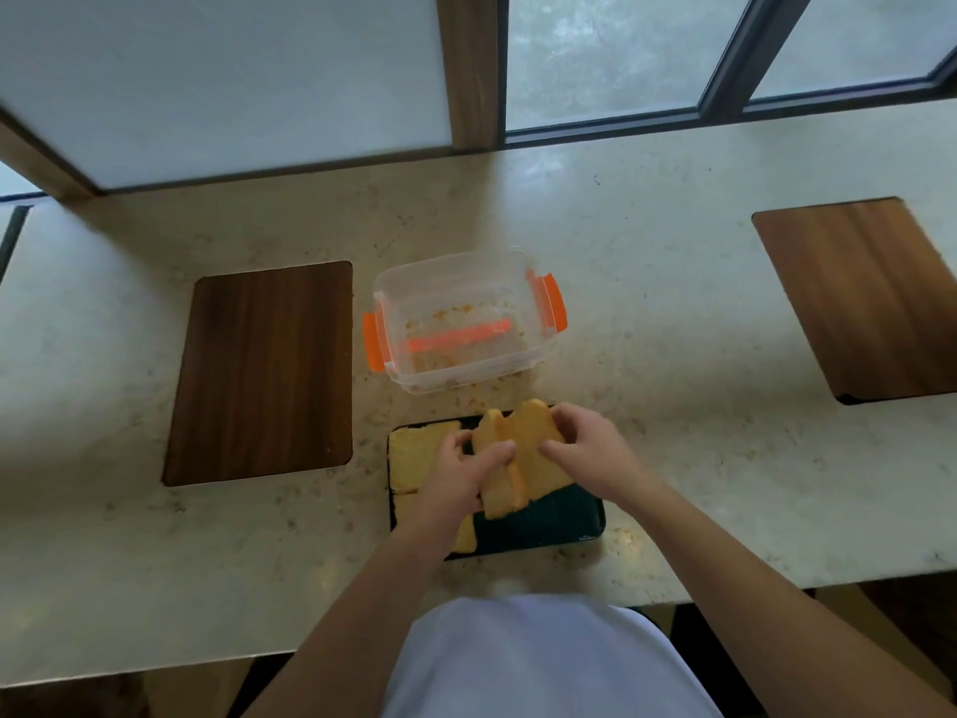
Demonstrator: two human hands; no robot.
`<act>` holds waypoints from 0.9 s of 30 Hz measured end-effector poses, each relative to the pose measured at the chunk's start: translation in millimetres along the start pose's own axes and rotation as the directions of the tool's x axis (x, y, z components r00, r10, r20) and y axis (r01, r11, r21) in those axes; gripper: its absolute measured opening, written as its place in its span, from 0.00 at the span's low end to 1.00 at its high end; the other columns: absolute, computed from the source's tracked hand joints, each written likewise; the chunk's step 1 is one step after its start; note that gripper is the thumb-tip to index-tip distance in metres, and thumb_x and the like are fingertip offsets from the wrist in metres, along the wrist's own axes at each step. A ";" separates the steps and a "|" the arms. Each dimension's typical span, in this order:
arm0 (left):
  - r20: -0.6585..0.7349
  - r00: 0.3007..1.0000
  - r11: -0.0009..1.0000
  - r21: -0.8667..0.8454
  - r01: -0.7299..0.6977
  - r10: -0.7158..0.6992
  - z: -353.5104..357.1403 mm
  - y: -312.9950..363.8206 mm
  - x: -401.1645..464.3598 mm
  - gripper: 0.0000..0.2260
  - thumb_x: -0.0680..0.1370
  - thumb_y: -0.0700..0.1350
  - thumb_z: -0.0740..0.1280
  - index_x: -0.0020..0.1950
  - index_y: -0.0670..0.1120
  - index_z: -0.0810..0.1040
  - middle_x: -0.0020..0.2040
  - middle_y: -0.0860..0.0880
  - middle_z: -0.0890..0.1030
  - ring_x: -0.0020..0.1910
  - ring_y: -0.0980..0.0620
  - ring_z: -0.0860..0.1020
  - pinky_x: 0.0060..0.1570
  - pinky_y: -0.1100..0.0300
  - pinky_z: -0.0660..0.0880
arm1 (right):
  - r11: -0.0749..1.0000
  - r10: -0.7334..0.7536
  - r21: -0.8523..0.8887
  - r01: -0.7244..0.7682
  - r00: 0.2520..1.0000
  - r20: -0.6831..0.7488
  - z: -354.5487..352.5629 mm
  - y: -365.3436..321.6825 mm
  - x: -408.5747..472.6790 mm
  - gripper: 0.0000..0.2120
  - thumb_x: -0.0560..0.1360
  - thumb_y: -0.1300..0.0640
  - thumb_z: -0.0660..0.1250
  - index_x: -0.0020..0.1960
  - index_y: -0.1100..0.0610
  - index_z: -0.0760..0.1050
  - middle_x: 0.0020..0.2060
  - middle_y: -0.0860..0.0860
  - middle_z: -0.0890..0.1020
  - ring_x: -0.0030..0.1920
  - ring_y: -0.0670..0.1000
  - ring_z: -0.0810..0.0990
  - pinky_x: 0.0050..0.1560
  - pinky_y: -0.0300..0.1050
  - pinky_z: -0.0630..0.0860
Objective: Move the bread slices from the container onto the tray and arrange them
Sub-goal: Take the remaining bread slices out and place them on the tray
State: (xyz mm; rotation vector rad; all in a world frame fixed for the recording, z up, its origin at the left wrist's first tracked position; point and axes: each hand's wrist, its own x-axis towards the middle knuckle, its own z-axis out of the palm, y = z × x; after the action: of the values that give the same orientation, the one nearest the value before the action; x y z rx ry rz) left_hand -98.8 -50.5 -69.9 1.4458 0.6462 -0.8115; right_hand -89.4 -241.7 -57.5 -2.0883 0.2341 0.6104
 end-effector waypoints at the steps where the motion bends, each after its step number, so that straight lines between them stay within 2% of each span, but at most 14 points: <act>1: -0.047 0.999 0.999 0.035 0.005 -0.003 -2.1 -3.5 3.2 0.44 0.65 0.61 0.80 0.76 0.52 0.65 0.65 0.44 0.78 0.60 0.43 0.81 0.59 0.39 0.80 | 0.997 0.031 -0.070 -0.029 0.999 0.027 -1.2 4.9 6.2 0.09 0.77 0.56 0.68 0.57 0.52 0.78 0.47 0.49 0.83 0.47 0.50 0.82 0.48 0.51 0.83; 3: -0.101 0.995 0.999 0.051 0.004 0.001 -7.2 -8.2 7.8 0.42 0.69 0.59 0.79 0.77 0.53 0.63 0.63 0.47 0.77 0.59 0.45 0.79 0.59 0.42 0.79 | 0.977 0.082 -0.206 -0.059 0.991 0.103 -3.8 10.7 20.4 0.08 0.76 0.56 0.67 0.56 0.51 0.76 0.46 0.49 0.81 0.46 0.48 0.80 0.43 0.46 0.81; 7: -0.106 0.993 0.988 0.145 -0.045 0.061 -13.4 -9.3 8.5 0.42 0.68 0.62 0.77 0.76 0.54 0.62 0.57 0.53 0.76 0.53 0.54 0.77 0.42 0.57 0.74 | 0.906 0.101 -0.424 0.015 0.963 0.250 -2.0 6.5 43.8 0.11 0.74 0.56 0.64 0.56 0.52 0.77 0.48 0.52 0.82 0.46 0.51 0.80 0.49 0.52 0.82; 10: -0.108 0.991 0.983 0.176 -0.055 0.075 -13.0 -9.8 10.5 0.41 0.70 0.62 0.76 0.76 0.54 0.61 0.55 0.54 0.76 0.52 0.55 0.77 0.40 0.59 0.72 | 0.811 0.089 -0.574 0.114 0.945 0.313 5.4 -0.7 55.6 0.22 0.74 0.54 0.61 0.68 0.52 0.74 0.57 0.53 0.81 0.53 0.55 0.80 0.50 0.50 0.80; 13: -0.110 0.991 0.981 0.190 -0.049 0.071 -12.9 -12.4 12.9 0.38 0.72 0.60 0.76 0.76 0.54 0.61 0.54 0.54 0.76 0.50 0.57 0.77 0.38 0.61 0.71 | 0.678 0.036 -0.708 0.195 0.954 0.297 14.7 -2.4 61.3 0.25 0.75 0.52 0.63 0.72 0.51 0.71 0.57 0.54 0.80 0.53 0.56 0.79 0.47 0.49 0.77; 15: -0.114 0.991 0.980 0.196 -0.042 0.065 -13.4 -14.9 15.1 0.38 0.72 0.60 0.76 0.77 0.54 0.61 0.53 0.55 0.75 0.50 0.57 0.76 0.38 0.61 0.70 | 0.622 -0.024 -0.752 0.216 0.966 0.257 19.7 1.9 60.5 0.26 0.76 0.49 0.64 0.73 0.50 0.69 0.60 0.55 0.78 0.59 0.58 0.76 0.53 0.51 0.74; 18: -0.131 0.990 0.980 0.195 -0.026 0.052 -14.9 -17.1 18.0 0.39 0.72 0.60 0.76 0.77 0.53 0.60 0.53 0.56 0.74 0.50 0.58 0.75 0.39 0.60 0.70 | 0.595 -0.083 -0.773 0.222 0.973 0.215 25.6 15.9 51.5 0.31 0.75 0.44 0.66 0.75 0.51 0.66 0.68 0.55 0.73 0.68 0.59 0.70 0.65 0.57 0.72; 21: -0.133 0.990 0.982 0.187 -0.020 0.046 -15.2 -16.7 19.8 0.41 0.71 0.61 0.76 0.77 0.54 0.59 0.55 0.55 0.74 0.51 0.56 0.75 0.41 0.59 0.71 | 0.586 -0.117 -0.776 0.234 0.972 0.205 32.4 33.0 36.6 0.38 0.72 0.38 0.68 0.77 0.52 0.61 0.72 0.55 0.69 0.71 0.60 0.66 0.66 0.59 0.70; 24: -0.128 0.991 0.981 0.190 -0.023 0.048 -12.3 -11.7 19.8 0.43 0.69 0.64 0.75 0.78 0.55 0.59 0.62 0.51 0.74 0.58 0.50 0.76 0.47 0.55 0.73 | 0.580 -0.118 -0.784 0.223 0.975 0.189 37.3 44.5 27.1 0.42 0.72 0.42 0.70 0.79 0.52 0.56 0.75 0.55 0.64 0.73 0.60 0.62 0.68 0.58 0.69; 27: -0.132 0.989 0.980 0.198 -0.036 0.063 -7.0 -4.3 23.3 0.45 0.68 0.64 0.75 0.79 0.54 0.58 0.71 0.47 0.72 0.65 0.45 0.74 0.59 0.50 0.74 | 0.598 -0.118 -0.784 0.167 0.986 0.119 39.1 43.6 27.0 0.38 0.74 0.47 0.69 0.79 0.52 0.56 0.76 0.56 0.63 0.74 0.61 0.61 0.68 0.57 0.67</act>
State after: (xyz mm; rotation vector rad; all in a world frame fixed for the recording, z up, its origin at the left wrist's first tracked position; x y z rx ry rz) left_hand -87.9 -45.5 -91.5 1.7016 0.6450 -0.7571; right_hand -96.2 -232.1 -120.9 -2.9111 -0.3166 0.7579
